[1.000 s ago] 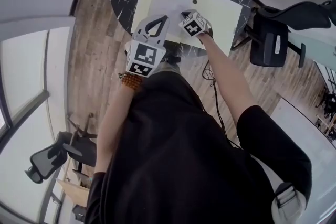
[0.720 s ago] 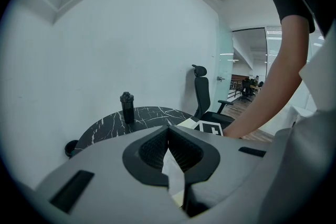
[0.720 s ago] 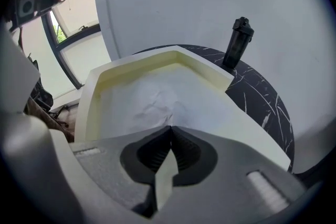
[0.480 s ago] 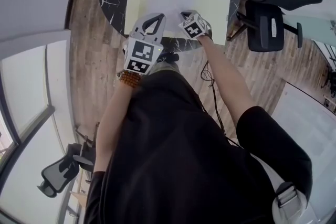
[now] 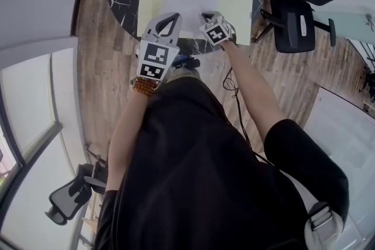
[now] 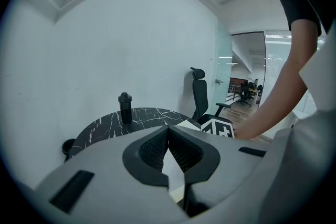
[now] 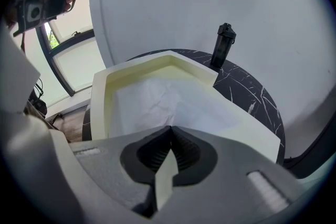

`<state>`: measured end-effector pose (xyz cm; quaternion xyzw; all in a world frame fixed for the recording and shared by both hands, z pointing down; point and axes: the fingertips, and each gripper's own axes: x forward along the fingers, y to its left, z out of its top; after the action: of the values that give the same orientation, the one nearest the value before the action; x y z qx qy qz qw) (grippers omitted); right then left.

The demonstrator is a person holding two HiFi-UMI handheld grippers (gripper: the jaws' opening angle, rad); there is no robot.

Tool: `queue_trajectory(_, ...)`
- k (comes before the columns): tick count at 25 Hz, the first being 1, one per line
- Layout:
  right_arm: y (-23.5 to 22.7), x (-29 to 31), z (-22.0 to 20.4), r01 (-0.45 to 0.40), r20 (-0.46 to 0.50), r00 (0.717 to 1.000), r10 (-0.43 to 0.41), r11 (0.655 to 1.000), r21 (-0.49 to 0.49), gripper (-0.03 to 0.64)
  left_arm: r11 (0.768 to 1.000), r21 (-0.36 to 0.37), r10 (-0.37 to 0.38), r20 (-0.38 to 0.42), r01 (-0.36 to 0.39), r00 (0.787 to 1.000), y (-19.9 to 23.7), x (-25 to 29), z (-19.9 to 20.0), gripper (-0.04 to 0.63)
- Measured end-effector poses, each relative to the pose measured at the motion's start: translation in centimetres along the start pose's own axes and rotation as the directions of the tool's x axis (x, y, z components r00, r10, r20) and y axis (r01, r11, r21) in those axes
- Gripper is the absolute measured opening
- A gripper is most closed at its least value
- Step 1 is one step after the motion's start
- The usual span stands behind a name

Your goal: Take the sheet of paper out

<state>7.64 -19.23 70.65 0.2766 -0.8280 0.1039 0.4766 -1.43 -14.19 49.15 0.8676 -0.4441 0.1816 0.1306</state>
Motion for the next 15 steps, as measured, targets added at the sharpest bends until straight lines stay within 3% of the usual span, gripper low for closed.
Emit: queue_trajectory(15,-0.2,-2.5,-0.2,0.030,0.078,0.996,-0.043,0.987,0.158,-0.002,1.000,-0.007,0.016,0.022,-0.016,1.000,-0.2,-0.8,0.3,-0.005)
